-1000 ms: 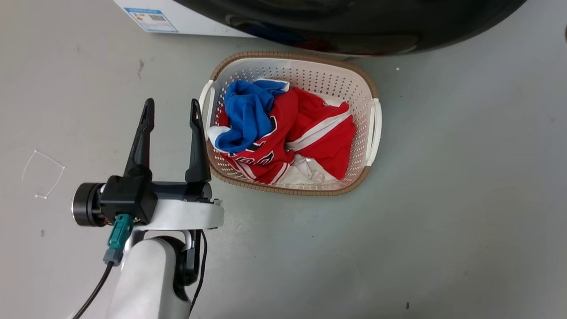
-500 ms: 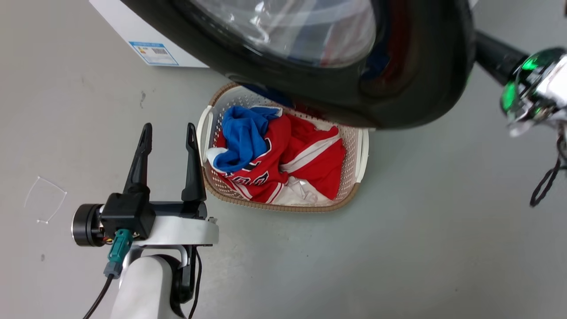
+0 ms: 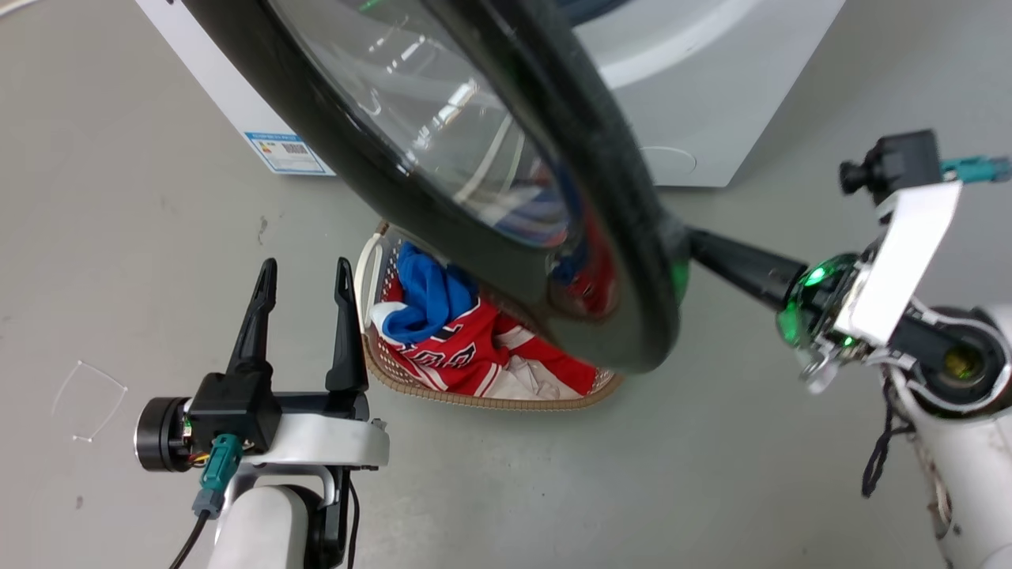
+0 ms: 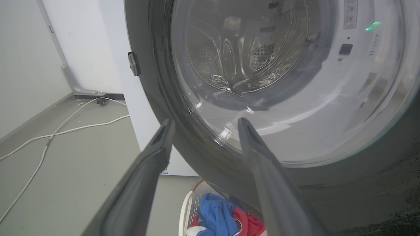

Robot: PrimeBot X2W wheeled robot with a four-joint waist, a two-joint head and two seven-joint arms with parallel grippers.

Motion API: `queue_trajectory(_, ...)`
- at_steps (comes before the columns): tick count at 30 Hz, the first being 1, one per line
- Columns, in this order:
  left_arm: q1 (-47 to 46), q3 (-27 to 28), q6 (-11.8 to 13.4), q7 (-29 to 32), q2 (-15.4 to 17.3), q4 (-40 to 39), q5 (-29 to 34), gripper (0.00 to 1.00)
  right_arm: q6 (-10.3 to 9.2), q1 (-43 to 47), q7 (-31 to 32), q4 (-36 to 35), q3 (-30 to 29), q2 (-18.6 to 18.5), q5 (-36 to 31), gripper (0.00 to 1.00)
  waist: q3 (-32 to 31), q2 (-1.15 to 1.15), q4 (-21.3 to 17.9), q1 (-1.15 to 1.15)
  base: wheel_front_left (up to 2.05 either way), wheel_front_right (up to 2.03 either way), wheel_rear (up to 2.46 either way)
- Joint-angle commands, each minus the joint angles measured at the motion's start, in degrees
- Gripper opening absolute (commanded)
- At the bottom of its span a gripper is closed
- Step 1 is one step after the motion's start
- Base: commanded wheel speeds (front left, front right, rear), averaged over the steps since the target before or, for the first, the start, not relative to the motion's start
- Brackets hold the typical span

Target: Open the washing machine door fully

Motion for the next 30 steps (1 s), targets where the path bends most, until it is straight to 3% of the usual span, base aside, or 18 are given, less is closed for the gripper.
queue_trajectory(1, 0.91, 0.08, -0.06, -0.16, -0.01, 0.12, 0.36, 1.0, 0.16, 2.27, 0.65, -1.16, 1.15, 0.92, 0.04, 0.0, -1.39, 0.0, 0.03, 0.01, 0.0, 0.0, 0.0)
queue_trajectory(23, 6.07, -0.45, 0.44, -0.16, -0.01, 1.19, -0.13, 1.0, 0.15, 12.41, 1.75, -0.96, 7.54, 7.32, 1.14, 0.0, -8.77, 0.0, 2.35, 0.01, 0.0, 0.0, 0.0)
queue_trajectory(30, 8.09, 0.11, 0.24, -0.16, -0.01, 1.81, 0.37, 1.0, 0.16, 16.19, -1.04, -1.76, 4.95, 7.63, 0.94, 0.0, -11.94, 0.0, 1.75, 0.01, 0.0, 0.0, 0.0)
